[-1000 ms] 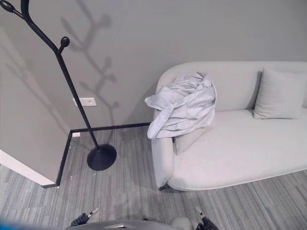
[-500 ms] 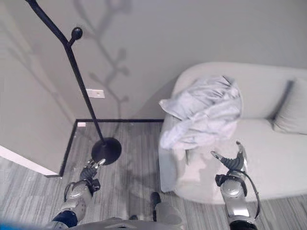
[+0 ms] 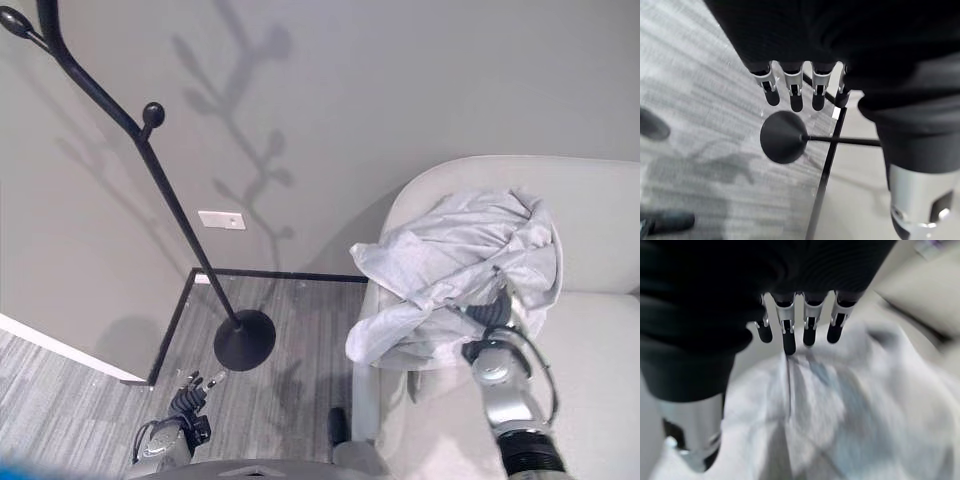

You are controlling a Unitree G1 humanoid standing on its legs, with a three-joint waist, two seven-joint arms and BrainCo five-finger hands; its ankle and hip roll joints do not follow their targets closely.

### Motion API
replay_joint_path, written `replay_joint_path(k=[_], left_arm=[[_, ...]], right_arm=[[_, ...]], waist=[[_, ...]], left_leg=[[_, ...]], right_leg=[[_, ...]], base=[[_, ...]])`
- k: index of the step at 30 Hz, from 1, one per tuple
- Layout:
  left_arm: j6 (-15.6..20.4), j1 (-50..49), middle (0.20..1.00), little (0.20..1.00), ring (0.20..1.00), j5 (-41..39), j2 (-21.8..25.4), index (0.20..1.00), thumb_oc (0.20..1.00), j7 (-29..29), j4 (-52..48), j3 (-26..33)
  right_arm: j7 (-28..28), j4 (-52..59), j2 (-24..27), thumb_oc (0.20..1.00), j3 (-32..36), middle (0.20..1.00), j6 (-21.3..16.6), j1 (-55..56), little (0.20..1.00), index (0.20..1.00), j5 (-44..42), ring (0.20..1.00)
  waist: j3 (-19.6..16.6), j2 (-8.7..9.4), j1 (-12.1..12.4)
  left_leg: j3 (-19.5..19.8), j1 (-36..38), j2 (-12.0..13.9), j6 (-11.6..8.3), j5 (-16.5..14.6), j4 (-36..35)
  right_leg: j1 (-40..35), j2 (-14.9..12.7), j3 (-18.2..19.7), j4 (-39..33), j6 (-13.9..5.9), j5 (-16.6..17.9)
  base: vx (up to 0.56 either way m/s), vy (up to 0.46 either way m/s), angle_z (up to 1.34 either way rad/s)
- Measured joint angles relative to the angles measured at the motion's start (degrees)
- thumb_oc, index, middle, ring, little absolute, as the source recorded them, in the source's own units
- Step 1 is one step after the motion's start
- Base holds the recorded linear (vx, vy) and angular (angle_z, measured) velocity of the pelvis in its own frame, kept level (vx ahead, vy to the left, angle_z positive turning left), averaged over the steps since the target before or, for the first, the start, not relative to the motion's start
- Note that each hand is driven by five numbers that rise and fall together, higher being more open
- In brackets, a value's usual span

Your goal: Hang the clothes on the sofa on the clothes rack.

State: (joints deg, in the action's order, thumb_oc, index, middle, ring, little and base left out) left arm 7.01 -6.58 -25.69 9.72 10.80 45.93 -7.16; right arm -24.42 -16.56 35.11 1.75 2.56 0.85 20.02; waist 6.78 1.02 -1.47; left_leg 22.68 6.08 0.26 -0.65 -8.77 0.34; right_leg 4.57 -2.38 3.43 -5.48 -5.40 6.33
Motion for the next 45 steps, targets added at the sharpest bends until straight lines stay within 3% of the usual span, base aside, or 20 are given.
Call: replay_joint_path(k=[2,4,6,8,9,11,16,21,27,31,39,40,45], left_arm=[[0.11,-0.77,1.0,1.0,1.0,0.05,1.24,1.0,1.0,-0.08,0.6,0.73],[0.12,-0.91,1.0,1.0,1.0,0.13,1.12,1.0,1.0,-0.55,2.6,0.58],[0.28,-0.71,1.0,1.0,1.0,0.19,1.13,1.0,1.0,-1.08,4.36,0.34],[0.44,-0.46,1.0,1.0,1.0,0.22,0.99,1.0,1.0,-1.23,4.93,0.3],[0.63,1.15,1.0,1.0,1.0,0.21,0.21,1.0,1.0,-1.44,5.9,-0.89],[1.58,2.51,1.0,1.0,1.0,0.22,-0.21,1.0,1.0,-1.88,6.16,-1.43],[2.51,4.8,1.0,1.0,1.0,-0.27,-0.81,1.0,1.0,-2.33,6.09,-3.17],[2.6,4.5,1.0,1.0,1.0,-2.92,-0.63,1.0,1.0,-2.34,6.16,-4.21],[3.75,5.23,1.0,1.0,1.0,-3.39,-0.56,1.0,1.0,-2.17,6.15,-4.81],[5.07,9.74,1.0,1.0,1.0,-3.21,1.49,1.0,1.0,-0.23,6.06,-8.5],[6.37,11.5,1.0,1.0,1.0,-3.02,1.9,1.0,1.0,2.61,6.54,-8.19],[6.39,11.59,1.0,1.0,1.0,-2.92,1.89,1.0,1.0,2.66,6.56,-8.2],[6.57,11.85,1.0,1.0,1.0,-2.66,1.92,1.0,1.0,3.67,6.56,-8.19]], right_arm=[[0.15,2.54,2.38,1.0,0.11,1.0,-0.41,1.72,1.0,1.0,5.51,1.0],[0.51,4.68,7.26,1.0,0.06,1.0,-1.21,2.39,1.0,1.0,9.57,1.0],[0.48,6.5,12.95,1.0,-0.16,1.0,-2.26,2.3,1.0,1.0,13.5,1.0],[0.56,6.49,15.68,1.0,-1.01,1.0,-2.53,0.86,1.0,1.0,16.38,1.0],[1.48,6.62,26.47,1.0,-9.39,1.0,-3.69,-3.63,1.0,1.0,21.08,1.0],[1.62,6.33,27.75,1.0,-9.81,1.0,-4.56,-5.85,1.0,1.0,22.89,1.0],[2.66,-0.58,31.1,1.0,-24.37,1.0,-6.51,-17.4,1.0,1.0,25.05,1.0],[5.39,-11.15,31.01,1.0,-39.0,1.0,-7.13,-25.78,1.0,1.0,25.06,1.0],[6.1,-18.25,25.58,1.0,-41.43,1.0,-8.05,-28.97,1.0,1.0,25.19,1.0],[1.81,-33.22,12.64,1.0,-45.18,1.0,-3.85,-38.15,1.0,1.0,25.31,1.0],[-0.35,-36.16,9.9,1.0,-44.94,1.0,-1.12,-41.85,1.0,1.0,25.37,1.0],[-0.35,-36.15,9.86,0.2,-44.94,0.2,-1.05,-42.24,0.2,0.2,25.37,0.2],[-0.68,-36.36,9.44,0.2,-44.81,0.2,0.67,-41.98,0.2,0.2,25.74,0.2]], waist=[[-0.55,1.55,-0.13],[-0.75,1.36,-0.06],[-0.87,1.18,-0.1],[-0.9,1.11,-0.05],[-0.75,-0.13,-0.26],[-0.72,-0.04,-0.08],[-0.57,0.47,0.03],[-0.08,0.62,0.02],[1.66,-0.13,0.51],[5.12,-0.06,0.49],[6.52,-0.39,0.86],[6.55,-0.42,0.86],[6.52,-0.4,0.95]], left_leg=[[0.02,0.21,-0.65,0.61,0.81,-1.23],[0.0,0.26,-0.81,0.77,1.03,-1.01],[-0.04,0.78,-1.07,0.34,1.33,-1.13],[-0.03,1.0,-0.8,0.15,1.22,-1.17],[-0.1,0.95,-0.72,0.06,1.16,-1.34],[0.1,1.03,-0.34,0.02,1.14,-1.41],[-0.03,1.16,0.26,-0.04,1.15,-2.15],[0.68,-0.25,0.42,-0.51,1.44,-2.26],[2.53,-2.12,1.68,-1.77,1.76,-2.16],[3.08,-9.39,0.51,-3.31,2.37,0.22],[3.48,-13.03,1.13,-4.06,2.27,0.91],[3.48,-13.44,1.12,-4.0,2.31,0.89],[4.52,-14.11,1.13,-4.06,2.43,1.03]], right_leg=[[0.8,-0.92,-0.26,0.55,-0.13,-0.09],[0.58,-1.11,-0.29,0.51,0.0,0.06],[0.18,-1.47,-0.32,-0.32,0.38,2.32],[0.08,-1.2,-0.59,-0.36,0.62,2.88],[0.27,-1.1,-0.64,-0.21,0.82,3.01],[0.09,-0.82,-0.91,-0.13,0.96,3.11],[0.24,-0.42,-1.23,-0.22,0.95,2.96],[1.44,-0.43,-1.92,-0.36,0.69,2.43],[2.33,0.45,-4.04,-0.15,1.58,2.46],[9.07,-0.26,-4.34,1.2,2.06,3.95],[12.14,0.42,-4.93,1.97,2.54,3.88],[12.53,0.41,-4.95,2.04,2.54,3.89],[13.11,0.33,-5.69,2.59,2.54,3.88]], base=[[0.04,0.023,-0.01],[0.01,0.009,0.02],[0.01,-0.006,0.05],[0.0,0.0,0.0],[0.0,0.0,0.0],[0.01,-0.019,0.05],[0.0,-0.02,0.01],[0.0,-0.052,0.07],[-0.03,-0.042,0.17],[-0.11,-0.019,0.04],[-0.01,-0.007,0.03],[0.0,0.0,0.0],[0.0,0.0,0.08]])
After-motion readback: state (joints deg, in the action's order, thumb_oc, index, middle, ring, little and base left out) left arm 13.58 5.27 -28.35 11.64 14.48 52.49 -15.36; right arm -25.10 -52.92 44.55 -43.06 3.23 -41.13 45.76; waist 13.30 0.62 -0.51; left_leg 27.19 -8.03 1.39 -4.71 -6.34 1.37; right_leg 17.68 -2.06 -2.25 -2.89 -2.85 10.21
